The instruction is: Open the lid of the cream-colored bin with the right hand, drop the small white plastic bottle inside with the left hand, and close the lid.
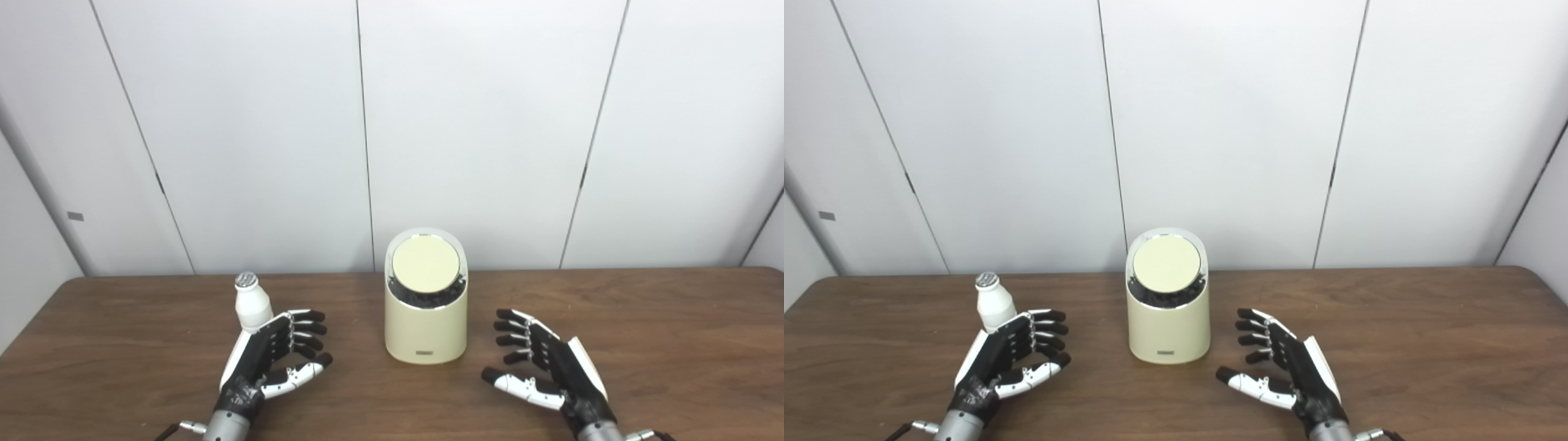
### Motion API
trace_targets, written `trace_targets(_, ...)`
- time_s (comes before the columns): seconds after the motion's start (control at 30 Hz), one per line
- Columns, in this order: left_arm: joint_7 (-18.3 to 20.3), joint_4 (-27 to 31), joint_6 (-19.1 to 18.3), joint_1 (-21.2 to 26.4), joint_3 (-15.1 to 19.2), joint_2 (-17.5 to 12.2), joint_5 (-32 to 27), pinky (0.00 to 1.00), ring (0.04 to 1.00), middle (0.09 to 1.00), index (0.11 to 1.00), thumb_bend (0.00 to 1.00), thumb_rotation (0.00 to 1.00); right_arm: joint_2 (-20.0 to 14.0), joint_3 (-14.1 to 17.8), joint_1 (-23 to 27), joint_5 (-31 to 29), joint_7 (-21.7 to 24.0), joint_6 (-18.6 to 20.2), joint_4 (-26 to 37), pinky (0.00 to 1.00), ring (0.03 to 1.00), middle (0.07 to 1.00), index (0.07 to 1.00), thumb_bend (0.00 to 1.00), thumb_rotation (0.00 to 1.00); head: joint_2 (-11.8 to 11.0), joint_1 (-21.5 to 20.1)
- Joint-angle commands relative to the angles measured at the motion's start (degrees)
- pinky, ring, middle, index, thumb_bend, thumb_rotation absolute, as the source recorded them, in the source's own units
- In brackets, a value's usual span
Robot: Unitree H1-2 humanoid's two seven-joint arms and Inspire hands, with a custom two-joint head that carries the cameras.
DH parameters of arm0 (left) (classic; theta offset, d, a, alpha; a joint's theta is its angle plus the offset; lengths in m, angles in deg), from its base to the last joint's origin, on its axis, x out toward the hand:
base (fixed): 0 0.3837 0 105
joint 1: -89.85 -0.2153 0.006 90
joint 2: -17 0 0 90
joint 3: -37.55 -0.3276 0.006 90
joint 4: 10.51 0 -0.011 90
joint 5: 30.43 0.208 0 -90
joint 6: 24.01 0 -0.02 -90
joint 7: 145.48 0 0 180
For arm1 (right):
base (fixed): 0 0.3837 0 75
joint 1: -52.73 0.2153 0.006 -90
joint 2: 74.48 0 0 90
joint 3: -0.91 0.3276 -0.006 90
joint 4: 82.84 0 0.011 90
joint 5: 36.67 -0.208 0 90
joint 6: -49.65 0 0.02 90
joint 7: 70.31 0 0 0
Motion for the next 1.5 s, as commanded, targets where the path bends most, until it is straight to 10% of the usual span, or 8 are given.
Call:
trace_targets(0.0,-0.25,-1.29,1.33,-3.0,-0.34,0.85,-0.55,0.54,0.58,0.652,0.69,0.57,0.0,0.13,0.11,4.72,1.63,-1.36,-0.52,2.25,0.61,0.741,0.815,0.823,0.64,0.36,0.09,0.09)
trace_targets(0.57,0.14,-0.05,0.26,-3.44,-0.58,1.1,-0.76,0.54,0.582,0.651,0.693,0.58,0.0,1.55,-2.56,17.12,13.32,-1.48,18.88,6.24,0.72,0.868,0.913,0.894,0.75,0.46,0.28,0.28)
trace_targets(1.47,0.16,-0.14,0.09,-3.55,-0.88,1.56,-0.78,0.53,0.582,0.65,0.689,0.58,0.0,1.74,-8.13,25.54,18.04,-1.47,21.23,-1.51,0.79,0.906,0.929,0.979,0.82,0.44,0.59,0.27)
